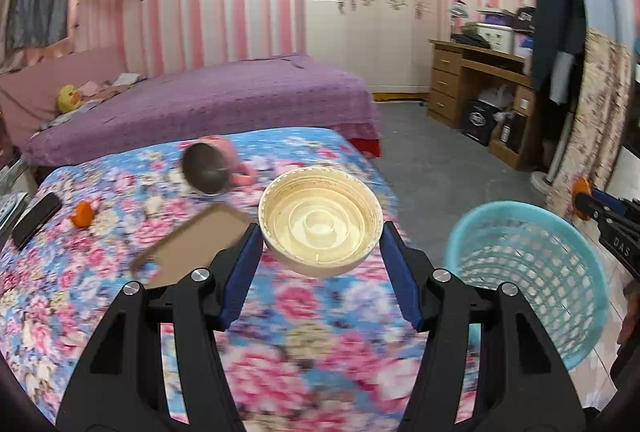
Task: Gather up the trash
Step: 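Open the left tool over the basket while the right tool releases the peel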
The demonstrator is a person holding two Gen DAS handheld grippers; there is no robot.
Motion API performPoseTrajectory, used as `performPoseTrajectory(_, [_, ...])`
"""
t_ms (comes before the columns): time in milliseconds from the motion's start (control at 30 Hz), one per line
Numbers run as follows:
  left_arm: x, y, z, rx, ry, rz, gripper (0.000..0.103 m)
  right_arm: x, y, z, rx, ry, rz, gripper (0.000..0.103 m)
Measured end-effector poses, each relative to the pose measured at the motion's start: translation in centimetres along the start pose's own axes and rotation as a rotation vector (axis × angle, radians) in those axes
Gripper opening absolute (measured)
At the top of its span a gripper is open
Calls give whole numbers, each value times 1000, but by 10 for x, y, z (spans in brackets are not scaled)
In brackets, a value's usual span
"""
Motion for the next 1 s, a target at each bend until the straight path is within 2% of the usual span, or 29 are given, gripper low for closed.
performPoseTrajectory(333, [-10,-95,20,-47,41,145,59,8,-53,18,-55,10,42,24])
performPoseTrajectory(500, [-17,-123,21,-56,67,190,59,9,-65,16,-91,-1,44,24])
performPoseTrajectory(667, [-16,-143,8,-74,52,234,60,6,-69,17,-110,2,38,24])
performPoseTrajectory(833, [-15,-131,-2,-59,26,198,84,4,-64,17,-103,4,32,24])
performPoseTrajectory(1000, [-17,-98,-8,-54,-1,114,94,3,-57,17,-101,5,23,24])
Point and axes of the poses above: each gripper's, at about its wrist camera, not at the fingertips, and x roughly against the way its jaws point, y to its left, z to its underside, the point moved 9 cm from there along -x, roughly the way its jaws point, and after that the axes turned 5 degrees about -z, right-handed, at the moved point
